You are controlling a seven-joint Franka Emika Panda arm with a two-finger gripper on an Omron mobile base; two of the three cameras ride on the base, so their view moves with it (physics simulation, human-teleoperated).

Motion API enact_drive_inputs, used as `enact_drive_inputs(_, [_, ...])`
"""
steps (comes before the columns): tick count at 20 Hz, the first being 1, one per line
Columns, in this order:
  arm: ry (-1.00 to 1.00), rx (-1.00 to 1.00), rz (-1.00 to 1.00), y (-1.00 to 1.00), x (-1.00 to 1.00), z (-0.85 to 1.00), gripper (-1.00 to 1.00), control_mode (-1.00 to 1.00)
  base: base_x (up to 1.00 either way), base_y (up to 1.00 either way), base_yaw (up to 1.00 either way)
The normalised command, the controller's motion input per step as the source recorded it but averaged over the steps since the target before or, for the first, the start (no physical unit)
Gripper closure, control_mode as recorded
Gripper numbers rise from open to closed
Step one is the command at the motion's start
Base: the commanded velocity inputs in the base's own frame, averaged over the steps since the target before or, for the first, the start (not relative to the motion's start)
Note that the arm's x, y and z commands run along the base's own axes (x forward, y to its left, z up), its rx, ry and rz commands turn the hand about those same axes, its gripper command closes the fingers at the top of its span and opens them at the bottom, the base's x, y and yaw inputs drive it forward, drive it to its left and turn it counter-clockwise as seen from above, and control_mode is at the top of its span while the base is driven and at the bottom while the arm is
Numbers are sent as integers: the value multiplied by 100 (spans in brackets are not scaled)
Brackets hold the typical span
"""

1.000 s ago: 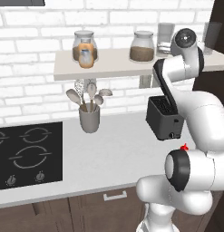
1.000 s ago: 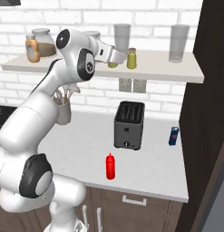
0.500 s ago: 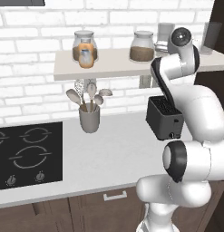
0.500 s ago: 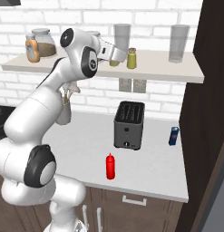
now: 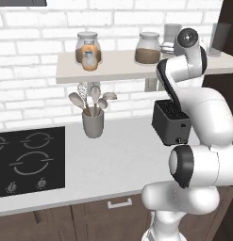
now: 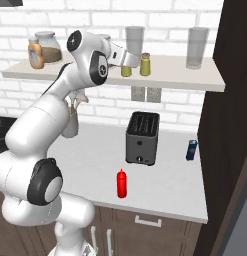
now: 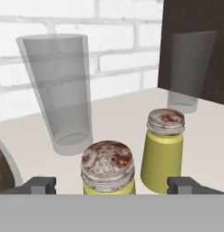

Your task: Put the shaker and condiment bottle from the counter next to their counterparts in the cabinet.

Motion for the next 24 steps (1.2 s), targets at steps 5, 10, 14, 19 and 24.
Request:
enact_drive_inputs(5, [0,0,0,0,-15,0,-100,-100,0,0,0])
enact_drive_inputs(10, [0,-1,0,0,-28,0,-100,-100,0,0,0])
enact_drive_inputs(14, [0,-1,0,0,-32,0,-100,-100,0,0,0])
enact_drive_inputs(19, [0,0,-2,18,-33,0,-100,-100,0,0,0])
enact_drive_inputs(24, [0,-1,-8,22,-42,-1,-100,-100,0,0,0])
